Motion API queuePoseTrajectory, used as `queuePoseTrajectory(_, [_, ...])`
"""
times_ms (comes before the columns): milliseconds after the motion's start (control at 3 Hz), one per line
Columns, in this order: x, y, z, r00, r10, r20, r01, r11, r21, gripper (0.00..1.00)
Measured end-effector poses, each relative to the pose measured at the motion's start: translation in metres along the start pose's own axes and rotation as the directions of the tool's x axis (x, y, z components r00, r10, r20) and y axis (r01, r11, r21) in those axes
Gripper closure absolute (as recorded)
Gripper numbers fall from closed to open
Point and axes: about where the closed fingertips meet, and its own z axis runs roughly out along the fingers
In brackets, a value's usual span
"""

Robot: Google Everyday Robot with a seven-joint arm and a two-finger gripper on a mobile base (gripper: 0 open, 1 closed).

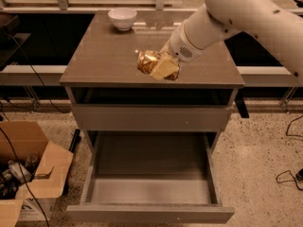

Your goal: Place orange can into middle drawer

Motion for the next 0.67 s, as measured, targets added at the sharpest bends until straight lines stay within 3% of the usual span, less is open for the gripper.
queuePoseTrajectory(333, [0.02,0.052,-0.035,1.0,0.001,-0.001,-0.001,1.0,0.002,1.0])
queuePoseTrajectory(667, [0.06,0.123,-0.017,0.996,0.087,-0.026,-0.089,0.9915,-0.095,1.0])
